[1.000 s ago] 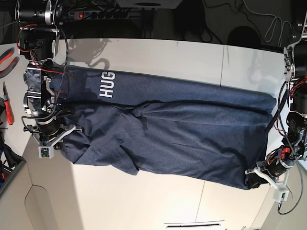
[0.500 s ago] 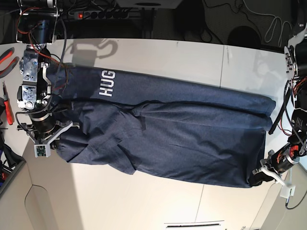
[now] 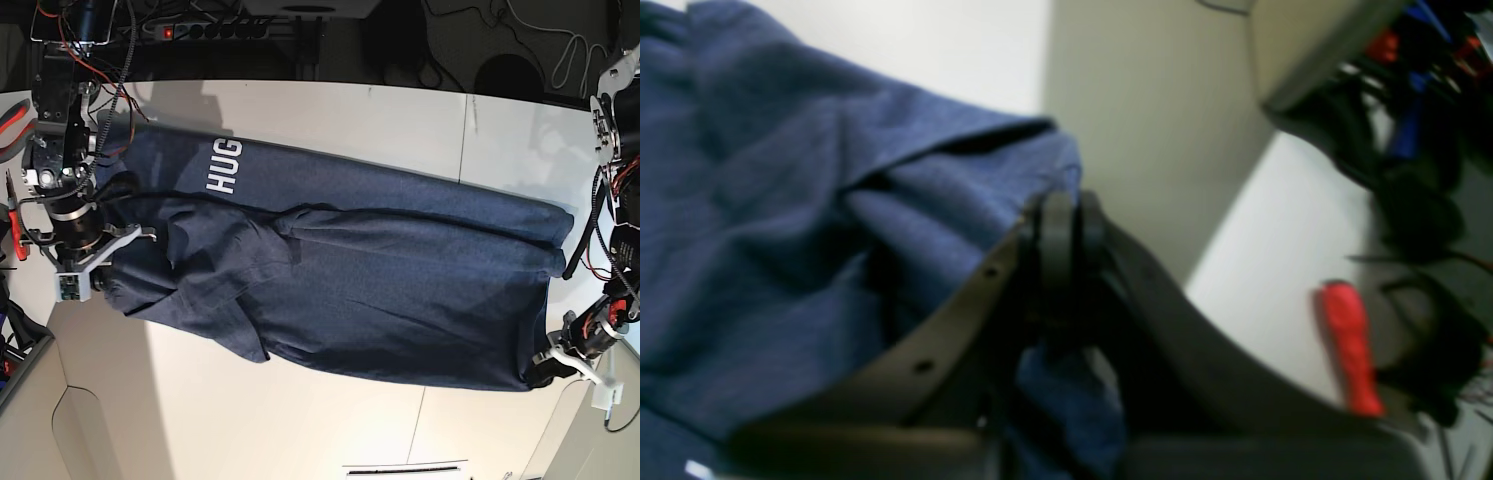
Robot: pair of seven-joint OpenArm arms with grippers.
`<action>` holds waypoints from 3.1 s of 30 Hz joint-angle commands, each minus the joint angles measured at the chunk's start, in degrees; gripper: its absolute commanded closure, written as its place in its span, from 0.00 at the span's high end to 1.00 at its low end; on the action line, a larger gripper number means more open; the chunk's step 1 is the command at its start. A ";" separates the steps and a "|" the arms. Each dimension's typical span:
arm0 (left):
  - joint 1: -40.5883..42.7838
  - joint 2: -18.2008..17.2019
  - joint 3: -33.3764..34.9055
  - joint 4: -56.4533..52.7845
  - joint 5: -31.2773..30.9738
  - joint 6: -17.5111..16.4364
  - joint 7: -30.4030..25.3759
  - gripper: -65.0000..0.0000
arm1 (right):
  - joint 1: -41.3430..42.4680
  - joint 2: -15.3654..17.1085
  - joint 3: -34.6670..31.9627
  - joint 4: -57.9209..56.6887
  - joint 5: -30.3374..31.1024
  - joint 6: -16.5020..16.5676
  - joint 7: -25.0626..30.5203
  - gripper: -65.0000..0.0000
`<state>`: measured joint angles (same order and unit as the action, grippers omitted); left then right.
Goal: Layout the t-shirt on the table in an organized manner, then fold the t-shirt properly
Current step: 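Lift both strip ends with both grippers and roll the strip over, then lay the flipped strip down and release it with both grippers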
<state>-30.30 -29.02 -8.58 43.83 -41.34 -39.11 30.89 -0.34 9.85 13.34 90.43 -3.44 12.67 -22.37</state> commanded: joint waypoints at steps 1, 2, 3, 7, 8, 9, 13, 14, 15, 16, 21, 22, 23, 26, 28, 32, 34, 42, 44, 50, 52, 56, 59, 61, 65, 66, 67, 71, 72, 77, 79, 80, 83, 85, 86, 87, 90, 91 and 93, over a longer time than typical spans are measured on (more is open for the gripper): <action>-1.70 -1.18 -1.84 0.85 -0.98 -0.89 -1.22 0.00 | 0.44 0.83 1.03 1.25 0.07 -0.24 1.25 0.00; -1.70 -1.16 -3.50 0.85 -0.76 -0.89 -1.01 0.00 | 0.13 0.98 1.68 1.25 0.04 -0.22 1.16 0.00; -1.70 -1.18 -4.96 0.85 -0.52 -0.89 -0.66 0.00 | -0.22 1.22 2.32 1.25 0.09 -0.22 1.14 0.00; -0.92 -1.25 -9.42 0.85 -0.46 -0.89 1.11 0.00 | -1.49 2.67 3.91 1.27 2.49 0.11 0.85 0.00; -0.44 -1.36 -10.08 0.85 -0.50 -0.89 1.09 0.00 | -1.49 2.69 4.28 1.29 2.60 0.72 0.20 0.00; 0.11 -1.42 -10.58 0.85 -0.76 -0.89 1.09 0.00 | -1.44 2.67 4.70 1.33 2.86 1.29 -0.46 0.00; 2.93 -1.51 -11.39 0.85 -1.53 -0.89 1.11 0.00 | -1.46 2.67 5.46 1.99 6.80 2.93 -2.60 0.00; 3.65 -1.49 -11.39 0.85 -1.86 -0.89 1.11 0.00 | -1.44 2.67 5.46 2.45 7.65 3.28 -3.82 0.00; 4.42 -1.49 -11.39 0.85 -2.29 -0.89 1.11 0.00 | -1.46 2.67 5.46 3.10 8.41 3.69 -5.18 0.00; 5.14 -1.49 -11.39 0.85 -2.86 -0.89 1.11 0.00 | -1.46 2.67 5.46 3.93 9.07 4.11 -6.62 0.00; 7.19 -1.49 -11.39 0.85 -4.35 -0.89 1.11 0.00 | -1.68 2.69 5.46 9.64 9.51 4.15 -12.22 0.00; 7.34 -1.51 -11.39 0.85 -4.35 -0.89 1.11 0.00 | -2.19 2.69 5.46 10.91 9.49 4.17 -12.22 0.00; 7.37 -1.49 -11.39 0.85 -4.31 -0.89 1.14 0.00 | -2.82 2.69 5.46 12.15 9.49 4.15 -12.26 0.00; 7.50 -1.51 -11.39 0.90 -4.33 -0.89 1.14 0.00 | -5.46 2.69 5.46 15.30 9.44 4.22 -12.41 0.00; 7.48 -1.51 -11.39 0.90 -4.33 -0.89 1.14 0.00 | -7.54 2.69 5.57 16.85 9.42 4.31 -12.41 0.00; 7.48 -1.49 -11.39 0.90 -4.35 -0.89 1.14 0.00 | -10.91 2.71 6.73 18.16 9.42 4.31 -12.37 0.00; 7.52 -1.53 -11.41 0.90 -4.28 -0.89 1.22 0.00 | -12.11 2.69 7.80 18.16 9.42 4.31 -12.39 0.00; 9.33 -1.49 -15.91 0.90 -5.38 -0.89 3.67 0.00 | -15.89 2.67 13.42 18.16 11.26 4.33 -12.66 0.00; 10.29 -1.49 -16.55 0.90 -6.93 -0.89 4.70 0.00 | -16.61 2.67 14.29 18.21 13.55 4.35 -13.25 0.00; 12.28 -1.46 -16.63 0.90 -8.63 -0.89 5.40 0.00 | -16.68 2.64 14.73 18.23 21.92 8.24 -19.65 0.00; 12.59 -1.46 -16.63 0.90 -8.59 -0.89 5.55 0.00 | -16.68 2.62 14.73 18.23 24.28 8.81 -21.59 0.00; 12.76 -1.46 -16.63 0.90 -8.59 -0.89 6.36 0.00 | -16.68 2.32 14.73 18.36 27.56 8.85 -24.28 0.00; 12.94 -1.44 -16.63 0.90 -8.59 -0.89 6.67 0.00 | -16.68 2.34 14.73 18.67 28.52 9.27 -27.41 0.00; 13.22 -1.44 -16.61 0.90 -8.57 -0.89 6.67 0.00 | -16.68 2.34 14.73 18.71 29.20 9.25 -29.94 0.00; 13.53 -1.42 -16.61 0.90 -8.41 -0.89 7.04 0.00 | -16.68 2.32 14.71 18.71 30.05 9.25 -34.67 0.00; 13.53 -1.42 -16.61 0.90 -8.07 -0.89 7.15 0.00 | -16.68 2.34 14.71 18.71 30.03 9.22 -35.15 0.00; 13.51 -1.42 -16.61 0.90 -7.52 -0.89 7.17 0.00 | -16.68 2.32 14.71 18.71 30.03 9.22 -35.63 0.00; 13.51 -1.42 -16.61 0.90 -7.08 -0.89 8.00 0.00 | -16.68 2.32 14.71 18.71 30.03 9.22 -37.38 0.00; 13.51 -1.40 -16.61 0.90 -7.08 -0.89 8.15 0.00 | -16.68 2.34 14.71 18.71 30.03 9.22 -37.83 0.00; 13.53 -1.40 -16.61 0.90 -7.08 -0.89 8.61 0.00 | -16.70 2.32 14.71 18.71 29.83 9.25 -39.65 0.00; 13.51 -1.33 -16.61 0.90 -7.08 -0.89 8.63 0.00 | -16.70 2.32 14.71 18.71 29.14 9.25 -40.24 0.00; 13.51 -1.31 -16.61 0.90 -7.08 -0.89 8.66 0.00 | -16.70 2.32 14.71 18.69 29.03 9.22 -40.61 0.00; 13.51 -1.31 -16.61 0.90 -7.39 -0.89 8.81 0.00 | -16.70 2.32 14.71 18.71 28.92 9.25 -42.27 0.00; 13.51 -1.31 -16.61 0.90 -7.67 -0.89 8.81 0.02 | -16.70 2.32 14.71 18.71 28.92 9.27 -42.80 0.00; 13.51 -1.31 -16.61 0.90 -7.85 -0.89 8.81 0.08 | -16.70 2.34 14.71 18.71 28.94 9.29 -42.77 0.10; 13.51 -1.31 -16.61 0.90 -8.09 -0.89 8.81 0.13 | -16.70 2.32 14.71 18.71 28.96 9.64 -42.77 0.20; 13.51 -1.31 -16.61 0.90 -9.07 -0.89 8.85 0.22 | -16.68 2.32 14.71 18.71 28.96 10.32 -42.75 0.31; 13.51 -1.31 -16.61 0.90 -9.07 -0.89 8.85 0.22 | -16.68 2.34 14.71 18.71 28.96 10.32 -42.75 0.31; 13.51 -1.31 -16.63 0.90 -9.11 -0.89 8.85 0.22 | -16.68 2.34 14.71 18.71 28.98 10.32 -42.75 0.31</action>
<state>-15.73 -29.04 -24.82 43.83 -49.15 -39.35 40.53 -17.15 11.60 27.64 108.01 25.23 22.70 -65.67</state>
